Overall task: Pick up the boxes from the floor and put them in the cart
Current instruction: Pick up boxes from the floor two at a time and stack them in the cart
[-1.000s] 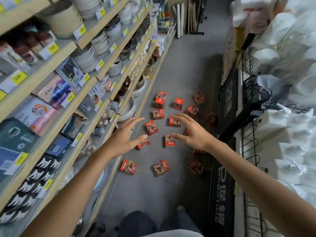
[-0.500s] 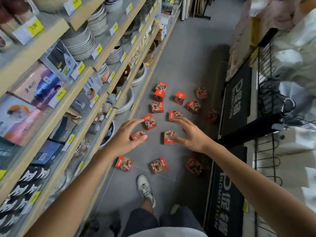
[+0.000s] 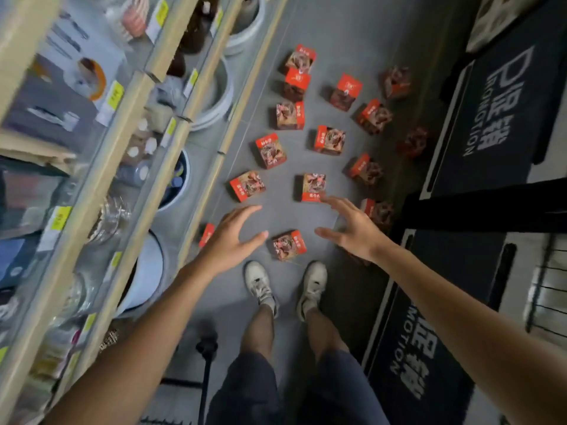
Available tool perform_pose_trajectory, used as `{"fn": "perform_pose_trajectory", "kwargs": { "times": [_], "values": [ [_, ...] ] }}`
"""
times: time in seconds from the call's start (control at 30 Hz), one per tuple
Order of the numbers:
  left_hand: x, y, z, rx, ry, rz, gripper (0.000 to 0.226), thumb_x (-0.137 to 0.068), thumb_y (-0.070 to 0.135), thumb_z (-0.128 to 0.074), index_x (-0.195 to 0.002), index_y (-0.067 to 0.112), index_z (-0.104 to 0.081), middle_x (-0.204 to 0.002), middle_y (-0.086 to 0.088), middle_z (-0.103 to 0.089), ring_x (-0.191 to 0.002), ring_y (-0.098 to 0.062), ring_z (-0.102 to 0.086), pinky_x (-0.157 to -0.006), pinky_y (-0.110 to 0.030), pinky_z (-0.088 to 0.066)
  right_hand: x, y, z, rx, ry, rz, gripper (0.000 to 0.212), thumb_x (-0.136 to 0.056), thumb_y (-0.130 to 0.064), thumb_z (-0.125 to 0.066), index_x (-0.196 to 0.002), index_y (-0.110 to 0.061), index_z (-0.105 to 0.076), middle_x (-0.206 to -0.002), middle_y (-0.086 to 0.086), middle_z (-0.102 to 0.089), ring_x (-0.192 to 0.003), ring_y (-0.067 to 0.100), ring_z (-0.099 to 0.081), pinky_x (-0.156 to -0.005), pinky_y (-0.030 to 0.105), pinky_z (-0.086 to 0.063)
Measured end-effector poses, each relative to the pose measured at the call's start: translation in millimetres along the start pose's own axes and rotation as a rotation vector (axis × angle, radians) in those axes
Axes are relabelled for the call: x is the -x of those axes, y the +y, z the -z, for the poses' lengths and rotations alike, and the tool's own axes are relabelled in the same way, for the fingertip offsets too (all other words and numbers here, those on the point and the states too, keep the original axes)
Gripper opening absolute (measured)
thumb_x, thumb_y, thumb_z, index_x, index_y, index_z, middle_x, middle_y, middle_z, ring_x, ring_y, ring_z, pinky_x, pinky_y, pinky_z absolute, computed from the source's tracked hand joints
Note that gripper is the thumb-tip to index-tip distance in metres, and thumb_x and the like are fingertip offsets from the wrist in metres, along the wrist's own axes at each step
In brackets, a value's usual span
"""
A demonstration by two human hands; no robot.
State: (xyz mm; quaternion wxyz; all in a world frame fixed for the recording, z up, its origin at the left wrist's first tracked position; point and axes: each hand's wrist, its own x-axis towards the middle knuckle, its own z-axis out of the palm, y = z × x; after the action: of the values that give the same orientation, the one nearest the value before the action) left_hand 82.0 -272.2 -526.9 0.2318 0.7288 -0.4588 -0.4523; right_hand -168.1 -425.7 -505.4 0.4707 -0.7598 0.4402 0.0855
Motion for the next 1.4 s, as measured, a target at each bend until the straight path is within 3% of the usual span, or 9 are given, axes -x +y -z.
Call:
{"fn": "perform_pose_trajectory", "kwargs": {
  "times": [0.1, 0.33, 0.53, 0.87, 1.0, 1.07, 1.17, 1.3, 1.4],
  "values": [
    [-23.8, -57.4, -50.0, -0.003, -0.008, 0.065, 0.07, -0.082, 0.056, -0.057, -0.14, 0.015, -0.053, -0.137, -0.001, -0.055, -0.122, -0.02, -0.056, -0.109, -0.03, -0.04, -36.8, 56.0, -42.5, -0.066, -0.067, -0.074, 0.071, -0.089, -0.041, -0.074, -0.15, -0.03, -0.04, -0.153, -0.005, -0.039, -0.139, 0.015, -0.039, -0.114, 0.046, -0.04],
    [-88.1, -187.7, -158.6, 0.079, -0.036, 0.212, 0.078, -0.078, 0.059, -0.059, -0.143, 0.017, -0.05, -0.144, 0.003, -0.048, -0.134, -0.008, -0.042, -0.101, 0.0, -0.023, -140.2, 194.3, -142.7, -0.04, -0.225, -0.192, 0.074, -0.087, -0.038, -0.076, -0.151, -0.037, -0.036, -0.152, -0.004, -0.038, -0.138, 0.019, -0.04, -0.113, 0.044, -0.042],
    [-152.2, -291.9, -233.0, 0.116, 0.018, 0.225, 0.071, -0.076, 0.063, -0.056, -0.14, 0.03, -0.048, -0.144, 0.006, -0.051, -0.136, -0.012, -0.045, -0.115, -0.036, -0.036, -232.1, 295.6, -232.4, -0.073, -0.23, -0.17, 0.083, -0.084, -0.036, -0.08, -0.152, -0.035, -0.033, -0.145, -0.015, -0.037, -0.131, 0.007, -0.038, -0.11, 0.033, -0.039],
    [-189.5, -420.2, -314.5, 0.259, 0.006, 0.313, 0.065, -0.078, 0.061, -0.061, -0.139, 0.046, -0.045, -0.145, 0.02, -0.042, -0.136, 0.002, -0.04, -0.11, -0.037, -0.044, -337.7, 413.4, -355.4, -0.164, -0.257, -0.223, 0.083, -0.065, -0.027, -0.095, -0.135, -0.03, -0.052, -0.134, -0.009, -0.048, -0.118, 0.009, -0.049, -0.097, 0.026, -0.048],
    [-195.2, -444.7, -330.7, 0.221, -0.001, 0.325, 0.061, -0.075, 0.06, -0.058, -0.134, 0.051, -0.043, -0.148, 0.024, -0.034, -0.138, 0.011, -0.029, -0.114, -0.034, -0.039, -344.5, 451.9, -389.7, -0.141, -0.231, -0.122, 0.105, -0.039, -0.049, -0.096, -0.133, -0.047, -0.05, -0.14, -0.018, -0.046, -0.131, 0.012, -0.047, -0.107, 0.048, -0.046],
    [-201.1, -454.2, -336.3, 0.23, 0.011, 0.337, 0.063, -0.073, 0.058, -0.058, -0.134, 0.049, -0.044, -0.149, 0.026, -0.031, -0.138, 0.015, -0.024, -0.113, -0.037, -0.04, -344.1, 460.1, -399.0, -0.14, -0.199, -0.092, 0.106, -0.034, -0.051, -0.093, -0.13, -0.053, -0.048, -0.142, -0.026, -0.037, -0.134, 0.01, -0.039, -0.114, 0.048, -0.037],
    [-206.5, -463.3, -341.8, 0.228, 0.005, 0.358, 0.066, -0.073, 0.06, -0.059, -0.136, 0.048, -0.045, -0.149, 0.028, -0.029, -0.135, 0.02, -0.023, -0.111, -0.04, -0.043, -338.8, 462.4, -407.2, -0.182, -0.133, -0.121, 0.1, -0.029, -0.057, -0.09, -0.119, -0.066, -0.048, -0.141, -0.027, -0.028, -0.133, 0.015, -0.037, -0.113, 0.044, -0.04],
    [-205.7, -463.7, -342.5, 0.242, 0.037, 0.363, 0.069, -0.073, 0.063, -0.06, -0.138, 0.045, -0.046, -0.148, 0.036, -0.027, -0.139, 0.015, -0.024, -0.109, -0.042, -0.045, -326.3, 450.2, -415.6, -0.329, -0.065, -0.185, 0.098, -0.034, -0.035, -0.099, -0.12, -0.05, -0.054, -0.144, -0.015, -0.046, -0.124, 0.012, -0.056, -0.097, 0.034, -0.055],
    [-201.2, -458.9, -336.8, 0.251, 0.043, 0.358, 0.068, -0.073, 0.063, -0.059, -0.137, 0.043, -0.047, -0.144, 0.046, -0.023, -0.141, 0.013, -0.021, -0.109, -0.041, -0.045, -317.4, 435.3, -415.4, -0.385, -0.047, -0.216, 0.092, -0.041, -0.006, -0.101, -0.118, -0.034, -0.058, -0.123, -0.004, -0.067, -0.105, 0.014, -0.07, -0.079, 0.03, -0.061]
  ]
}}
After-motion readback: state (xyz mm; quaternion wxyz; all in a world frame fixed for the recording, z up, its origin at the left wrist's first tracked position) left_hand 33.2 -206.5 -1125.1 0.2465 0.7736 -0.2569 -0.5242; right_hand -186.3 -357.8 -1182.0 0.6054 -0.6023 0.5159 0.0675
